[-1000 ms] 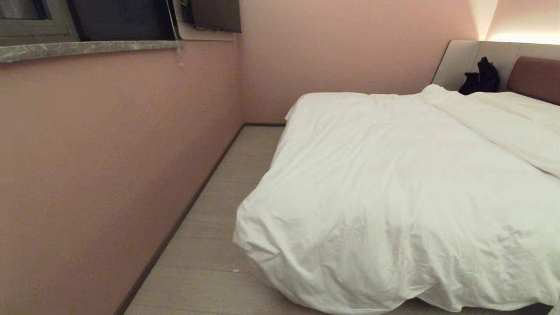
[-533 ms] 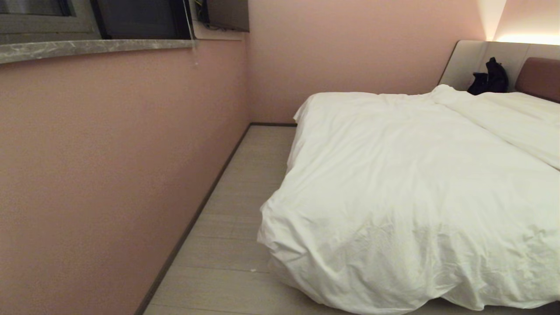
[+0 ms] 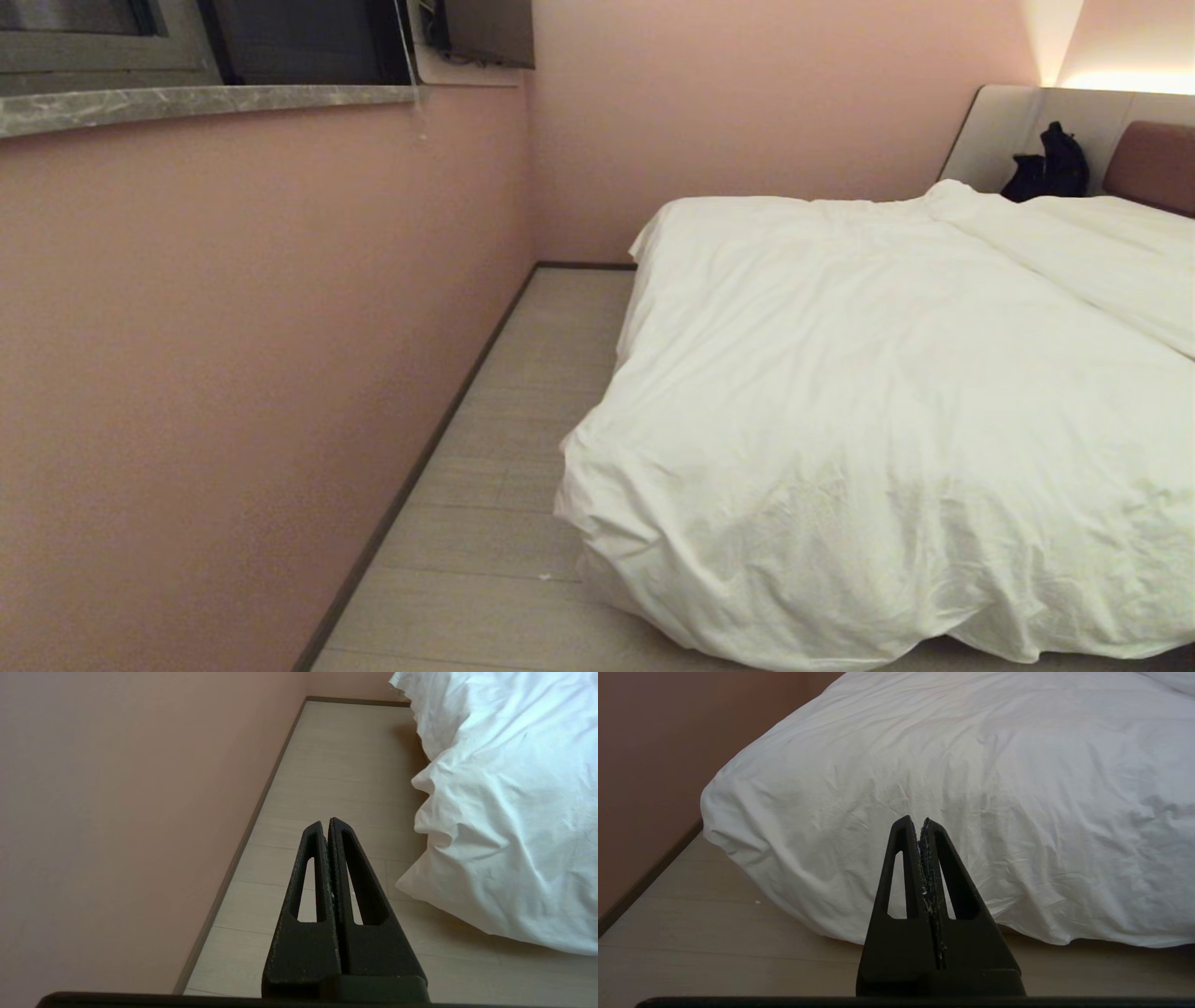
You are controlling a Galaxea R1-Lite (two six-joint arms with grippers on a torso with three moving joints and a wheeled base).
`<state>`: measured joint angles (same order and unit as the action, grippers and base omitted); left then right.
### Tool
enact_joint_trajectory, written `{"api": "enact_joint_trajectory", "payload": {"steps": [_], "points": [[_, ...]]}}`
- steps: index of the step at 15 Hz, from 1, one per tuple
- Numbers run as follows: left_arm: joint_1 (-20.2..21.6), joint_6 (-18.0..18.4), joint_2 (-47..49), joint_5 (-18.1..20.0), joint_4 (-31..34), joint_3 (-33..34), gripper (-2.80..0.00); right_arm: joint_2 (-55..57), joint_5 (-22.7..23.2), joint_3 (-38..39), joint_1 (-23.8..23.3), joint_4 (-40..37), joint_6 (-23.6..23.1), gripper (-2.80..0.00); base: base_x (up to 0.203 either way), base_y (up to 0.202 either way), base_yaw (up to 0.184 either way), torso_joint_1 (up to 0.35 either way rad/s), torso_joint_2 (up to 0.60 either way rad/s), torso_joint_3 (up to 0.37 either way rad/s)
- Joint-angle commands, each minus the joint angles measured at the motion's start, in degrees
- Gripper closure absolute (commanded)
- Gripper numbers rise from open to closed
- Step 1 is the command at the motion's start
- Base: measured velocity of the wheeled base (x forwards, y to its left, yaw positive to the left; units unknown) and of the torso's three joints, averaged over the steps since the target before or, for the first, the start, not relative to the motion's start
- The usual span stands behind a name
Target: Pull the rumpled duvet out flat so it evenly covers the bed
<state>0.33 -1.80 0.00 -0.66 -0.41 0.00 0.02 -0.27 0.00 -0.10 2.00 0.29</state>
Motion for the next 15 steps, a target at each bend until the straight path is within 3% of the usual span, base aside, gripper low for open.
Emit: {"api": "enact_joint_trajectory", "payload": {"steps": [1, 11, 15], "points": [[0.0, 0.0, 0.0, 0.0, 0.0, 0.0, 0.0, 0.0, 0.0, 0.0, 0.0, 0.0, 0.1, 0.0, 0.0, 0.0, 0.0, 0.0, 0.0, 0.0], [0.0, 0.0, 0.0, 0.0, 0.0, 0.0, 0.0, 0.0, 0.0, 0.0, 0.0, 0.0, 0.1, 0.0, 0.0, 0.0, 0.0, 0.0, 0.0, 0.0], [0.0, -0.1, 0.0, 0.0, 0.1, 0.0, 0.0, 0.0, 0.0, 0.0, 0.0, 0.0, 0.1, 0.0, -0.158, 0.0, 0.002, 0.005, 0.0, 0.002]]}}
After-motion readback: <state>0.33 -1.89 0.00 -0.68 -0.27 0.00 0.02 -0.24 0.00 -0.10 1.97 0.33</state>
